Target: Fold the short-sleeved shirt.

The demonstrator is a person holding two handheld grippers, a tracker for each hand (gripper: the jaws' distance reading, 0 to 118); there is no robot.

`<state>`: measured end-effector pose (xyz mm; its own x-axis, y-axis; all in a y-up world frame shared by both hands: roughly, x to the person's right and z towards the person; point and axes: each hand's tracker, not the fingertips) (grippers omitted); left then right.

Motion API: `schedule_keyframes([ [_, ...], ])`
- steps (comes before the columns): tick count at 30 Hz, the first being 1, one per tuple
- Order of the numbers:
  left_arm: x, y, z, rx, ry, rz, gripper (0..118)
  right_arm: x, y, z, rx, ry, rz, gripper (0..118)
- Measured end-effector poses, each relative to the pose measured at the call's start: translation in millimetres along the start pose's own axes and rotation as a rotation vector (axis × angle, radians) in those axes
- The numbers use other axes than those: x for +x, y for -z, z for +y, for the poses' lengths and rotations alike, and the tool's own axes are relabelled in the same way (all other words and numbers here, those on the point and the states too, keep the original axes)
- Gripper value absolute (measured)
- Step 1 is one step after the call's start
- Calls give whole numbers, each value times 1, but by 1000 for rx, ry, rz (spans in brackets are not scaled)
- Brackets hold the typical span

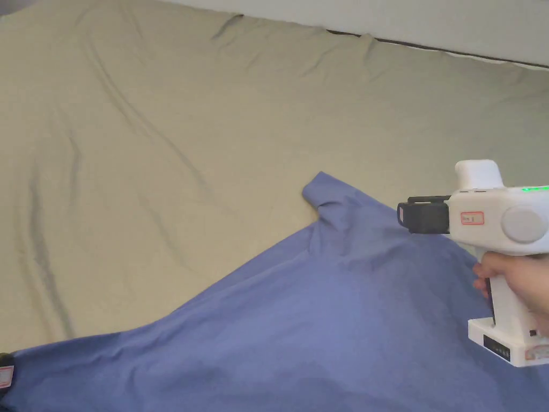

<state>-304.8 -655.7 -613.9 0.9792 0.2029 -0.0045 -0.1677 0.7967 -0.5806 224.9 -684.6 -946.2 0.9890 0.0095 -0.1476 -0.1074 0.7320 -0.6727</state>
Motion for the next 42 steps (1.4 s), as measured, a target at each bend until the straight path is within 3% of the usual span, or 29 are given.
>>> schedule_keyframes([
  [2, 3, 7, 0, -2, 10, 6, 1, 8, 31, -10, -108, 29, 40, 113],
  [3, 4, 9, 1, -4, 17, 7, 1, 9, 37, -15, -173, 23, 55, 87],
  [4, 4, 13, 1, -8, 17, 8, 1, 6, 40, -23, -196, -13, -24, 33],
  [5, 2, 16, 1, -15, 7, -1, 1, 4, 23, -28, 5, -33, -78, 15],
  [6, 3, 18, 2, -20, -3, -11, 1, 3, 16, -24, 12, -3, 3, 4],
  [7, 4, 19, 3, -20, -7, -15, 1, 4, 15, -24, -40, 24, -2, 4],
  [9, 4, 20, 6, -14, -2, -25, 1, 7, -2, -23, -29, -3, 4, 4],
  [10, 6, 19, 10, -6, 6, -21, 1, 8, -16, -21, 11, -7, -33, 4],
  [12, 7, 12, 19, 19, 2, -26, 1, 8, -49, -12, 67, -6, -3, 4],
  [16, 11, -11, 45, 115, 27, -30, 1, 4, -143, 6, 190, -73, -19, 4],
  [20, 15, -37, 86, 219, -12, -102, 1, 6, -255, 15, 337, -87, -60, 4],
  [27, 52, -87, 202, 398, 67, -135, 1, 37, -424, 44, 539, -63, -180, 4],
  [29, 69, -91, 245, 446, 114, -130, 1, 51, -446, 60, 570, -42, -225, 4],
  [31, 88, -89, 291, 468, 163, -135, 1, 66, -466, 75, 625, 33, -212, 4],
  [33, 101, -79, 329, 442, 171, -99, 1, 77, -475, 90, 646, 79, -259, 4],
  [35, 110, -78, 354, 455, 185, -60, 1, 88, -482, 102, 674, 140, -235, 4],
  [40, 130, -62, 408, 470, 163, -8, 1, 96, -475, 145, 767, 153, -331, 4],
  [42, 144, -57, 426, 468, 193, 40, 1, 101, -467, 168, 765, 168, -316, 4],
])
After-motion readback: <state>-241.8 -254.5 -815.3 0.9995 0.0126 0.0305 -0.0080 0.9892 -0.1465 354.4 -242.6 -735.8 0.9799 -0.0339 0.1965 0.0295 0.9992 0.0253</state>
